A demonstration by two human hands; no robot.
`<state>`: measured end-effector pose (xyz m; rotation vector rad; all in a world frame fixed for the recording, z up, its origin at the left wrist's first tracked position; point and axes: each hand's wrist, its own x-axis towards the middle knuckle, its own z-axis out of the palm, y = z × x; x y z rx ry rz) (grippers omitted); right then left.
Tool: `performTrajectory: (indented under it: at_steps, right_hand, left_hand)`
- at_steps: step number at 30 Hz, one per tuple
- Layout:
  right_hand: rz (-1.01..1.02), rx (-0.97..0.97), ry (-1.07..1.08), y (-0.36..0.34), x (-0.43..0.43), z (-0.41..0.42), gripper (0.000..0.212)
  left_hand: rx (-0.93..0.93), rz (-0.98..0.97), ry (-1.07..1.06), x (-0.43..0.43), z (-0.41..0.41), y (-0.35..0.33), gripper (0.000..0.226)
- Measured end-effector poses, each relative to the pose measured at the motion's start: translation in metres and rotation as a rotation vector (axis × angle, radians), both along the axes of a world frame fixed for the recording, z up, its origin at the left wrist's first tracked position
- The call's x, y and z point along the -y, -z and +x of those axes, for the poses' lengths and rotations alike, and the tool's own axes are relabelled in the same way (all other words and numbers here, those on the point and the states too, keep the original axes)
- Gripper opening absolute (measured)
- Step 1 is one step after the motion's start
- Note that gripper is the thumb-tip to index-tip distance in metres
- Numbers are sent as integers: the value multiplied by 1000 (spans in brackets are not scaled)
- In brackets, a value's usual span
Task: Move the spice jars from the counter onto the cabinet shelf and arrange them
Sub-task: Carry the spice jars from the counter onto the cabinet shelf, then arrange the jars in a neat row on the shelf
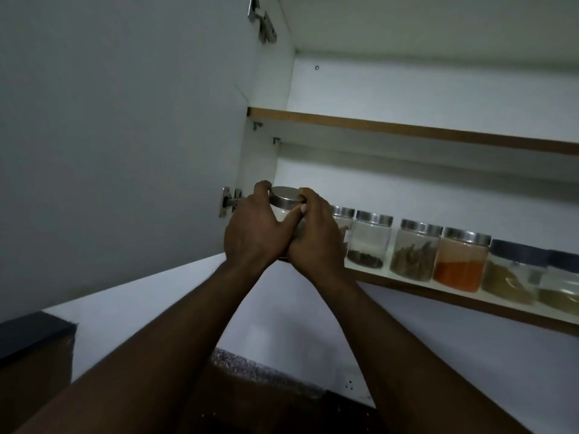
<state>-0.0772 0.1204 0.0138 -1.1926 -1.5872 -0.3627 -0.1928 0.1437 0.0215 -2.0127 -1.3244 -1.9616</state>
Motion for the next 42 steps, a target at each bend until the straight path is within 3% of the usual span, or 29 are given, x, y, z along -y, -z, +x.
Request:
performTrajectory:
  at_steps: [8,10,13,20,24,29,34,37,42]
  right_hand:
    - [-157,-3,108,-6,-56,-6,74]
    - [-180,30,147,0,-63,-5,84]
    - [-258,134,202,12,-70,0,102]
    - [-309,137,162,16,-78,6,94]
    - [-350,176,68,17,-64,18,94]
    - [-284,118,4,23,-32,43,73]
    - [-161,155,73,26,19,81,47]
    - [-95,175,176,23,58,119,38]
    - [-13,178,335,16,123,190,23]
  left_hand:
    - [-6,-233,13,-50,8,0,64]
    - [2,-257,2,-55,9,8,70]
    - [-124,-233,-94,-61,11,24,74]
    - [-240,-207,-147,-62,18,28,48]
    - [-306,-242,-111,-58,20,35,54]
    - [-375,-193,-83,-44,29,44,47]
    - [-365,39,-26,-11,68,41,39]
    - [-361,161,130,16,108,34,28]
    - [-371,184,385,62,186,18,21]
